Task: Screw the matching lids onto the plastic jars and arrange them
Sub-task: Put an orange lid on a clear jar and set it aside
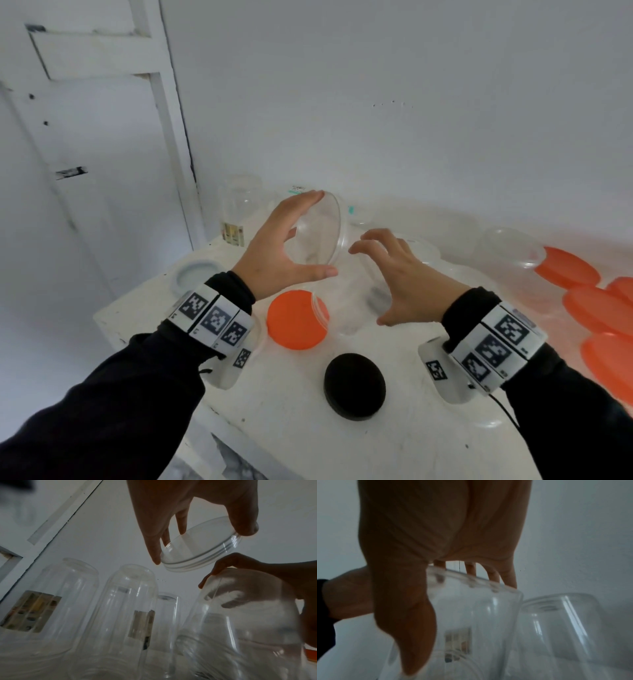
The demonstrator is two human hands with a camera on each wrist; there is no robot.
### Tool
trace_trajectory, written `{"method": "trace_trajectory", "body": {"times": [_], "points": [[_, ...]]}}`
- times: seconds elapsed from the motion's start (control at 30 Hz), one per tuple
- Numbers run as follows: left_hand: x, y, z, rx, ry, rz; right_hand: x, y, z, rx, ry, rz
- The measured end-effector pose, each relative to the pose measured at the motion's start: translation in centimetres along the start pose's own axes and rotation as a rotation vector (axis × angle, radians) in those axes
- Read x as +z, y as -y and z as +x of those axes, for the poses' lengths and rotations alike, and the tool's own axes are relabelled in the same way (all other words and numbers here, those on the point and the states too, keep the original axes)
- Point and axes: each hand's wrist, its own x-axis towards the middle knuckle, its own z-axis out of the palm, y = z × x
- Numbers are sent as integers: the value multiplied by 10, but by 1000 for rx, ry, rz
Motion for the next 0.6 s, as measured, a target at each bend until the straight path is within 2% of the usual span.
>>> {"method": "trace_trajectory", "body": {"times": [0.13, 0.4, 0.6], "points": [[8, -8, 2, 18, 11, -43, -4, 0, -32, 44, -65, 99], [50, -29, 6, 55, 100, -122, 3, -19, -115, 288, -304, 292], [98, -51, 11, 71, 207, -172, 7, -31, -177, 487, -329, 314]]}}
